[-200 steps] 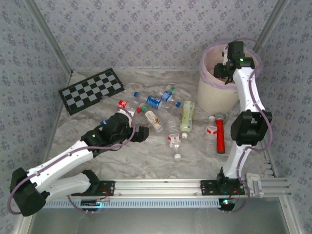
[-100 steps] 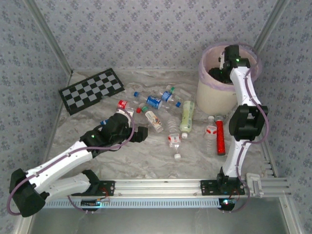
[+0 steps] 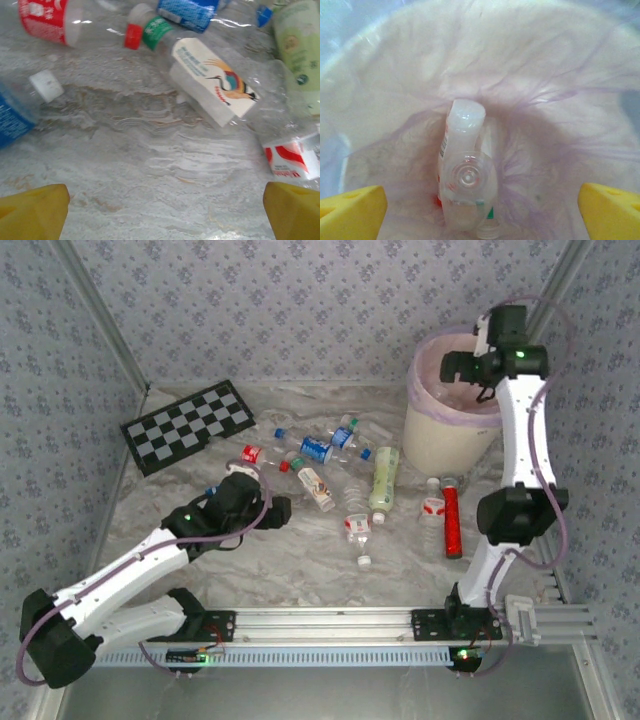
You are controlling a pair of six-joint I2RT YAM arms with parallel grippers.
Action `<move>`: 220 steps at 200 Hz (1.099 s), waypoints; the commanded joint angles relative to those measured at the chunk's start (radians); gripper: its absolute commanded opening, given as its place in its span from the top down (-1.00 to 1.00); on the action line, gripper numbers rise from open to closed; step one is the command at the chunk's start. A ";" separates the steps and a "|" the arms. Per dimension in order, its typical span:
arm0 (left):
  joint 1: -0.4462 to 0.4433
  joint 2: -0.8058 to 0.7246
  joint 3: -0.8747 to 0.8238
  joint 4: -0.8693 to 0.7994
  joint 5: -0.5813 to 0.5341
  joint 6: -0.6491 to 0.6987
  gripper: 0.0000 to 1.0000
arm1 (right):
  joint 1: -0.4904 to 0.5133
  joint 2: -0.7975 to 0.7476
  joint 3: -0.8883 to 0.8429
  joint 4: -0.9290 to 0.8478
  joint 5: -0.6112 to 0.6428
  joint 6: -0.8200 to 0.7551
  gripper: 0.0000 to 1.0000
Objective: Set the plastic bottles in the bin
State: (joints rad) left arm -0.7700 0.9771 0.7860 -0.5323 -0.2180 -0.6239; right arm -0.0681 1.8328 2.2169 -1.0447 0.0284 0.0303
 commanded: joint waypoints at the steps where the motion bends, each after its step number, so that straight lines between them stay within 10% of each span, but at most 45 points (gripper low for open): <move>1: 0.026 -0.006 0.025 -0.065 -0.064 -0.088 -0.98 | -0.017 -0.119 0.002 -0.006 0.023 0.034 -0.99; 69: 0.152 0.003 0.017 -0.232 -0.243 -0.425 -0.98 | 0.012 -0.530 -0.458 0.261 -0.169 0.174 -0.99; 140: 0.225 0.111 -0.090 0.033 -0.351 -1.087 -0.95 | 0.117 -0.701 -0.774 0.296 -0.269 0.209 -1.00; 220: 0.246 0.391 -0.038 0.201 -0.438 -1.286 -0.84 | 0.116 -0.771 -0.862 0.268 -0.289 0.180 -1.00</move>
State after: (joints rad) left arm -0.5465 1.3312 0.7124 -0.3870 -0.5850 -1.8412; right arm 0.0475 1.0985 1.3823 -0.7589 -0.2295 0.2241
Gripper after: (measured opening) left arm 0.924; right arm 0.998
